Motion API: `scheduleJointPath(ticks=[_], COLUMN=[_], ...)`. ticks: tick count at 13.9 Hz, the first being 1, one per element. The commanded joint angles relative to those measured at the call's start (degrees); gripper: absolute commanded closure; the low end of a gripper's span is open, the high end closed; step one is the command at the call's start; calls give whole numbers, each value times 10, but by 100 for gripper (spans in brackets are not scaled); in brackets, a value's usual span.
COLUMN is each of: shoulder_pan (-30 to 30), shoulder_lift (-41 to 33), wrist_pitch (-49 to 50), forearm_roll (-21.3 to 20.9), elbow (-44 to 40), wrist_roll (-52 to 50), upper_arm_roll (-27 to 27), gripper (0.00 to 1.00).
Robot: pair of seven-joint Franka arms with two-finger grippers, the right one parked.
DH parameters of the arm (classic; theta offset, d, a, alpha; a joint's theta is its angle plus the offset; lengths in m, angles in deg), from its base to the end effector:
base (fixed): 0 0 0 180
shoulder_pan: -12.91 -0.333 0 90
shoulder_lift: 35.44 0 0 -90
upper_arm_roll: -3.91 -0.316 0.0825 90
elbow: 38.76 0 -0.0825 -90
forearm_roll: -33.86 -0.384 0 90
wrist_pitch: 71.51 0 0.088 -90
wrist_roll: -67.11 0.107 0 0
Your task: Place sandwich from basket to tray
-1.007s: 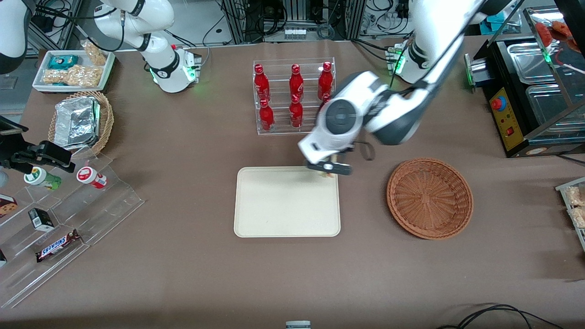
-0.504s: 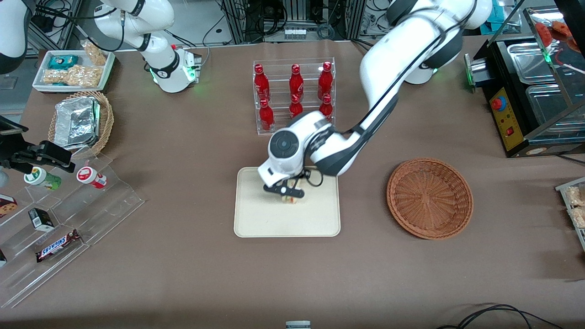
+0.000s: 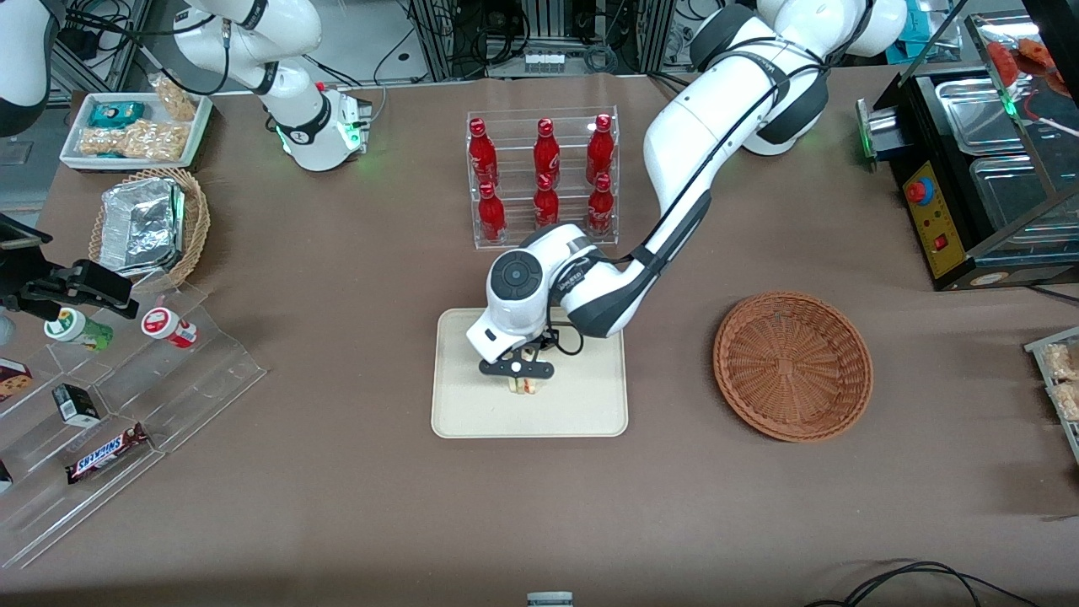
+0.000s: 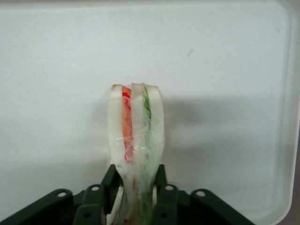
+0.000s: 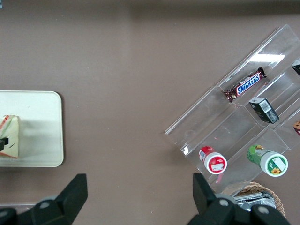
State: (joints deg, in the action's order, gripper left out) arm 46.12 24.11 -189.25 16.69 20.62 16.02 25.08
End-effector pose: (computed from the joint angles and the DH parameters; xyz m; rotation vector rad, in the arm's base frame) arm 0.5459 -0.5585 0.2263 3.0842 -0.0250 -0.0242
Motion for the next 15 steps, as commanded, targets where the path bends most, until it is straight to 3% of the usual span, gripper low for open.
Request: scheduleJointPath(ticks=[1, 4, 7, 10, 15], shoulder_pan=[5, -18, -69, -141, -273], shoulder_lift=[-20, -101, -197, -278, -405], wrist_pitch=[20, 126, 216, 328, 408], forearm_roll=[-14, 5, 70, 101, 121], elbow=[-15, -13, 9, 48, 137], wrist_roll=[-36, -36, -9, 62, 186], upper_arm_roll=[-10, -7, -3, -4, -4], gripper=[0, 0, 0, 0, 0])
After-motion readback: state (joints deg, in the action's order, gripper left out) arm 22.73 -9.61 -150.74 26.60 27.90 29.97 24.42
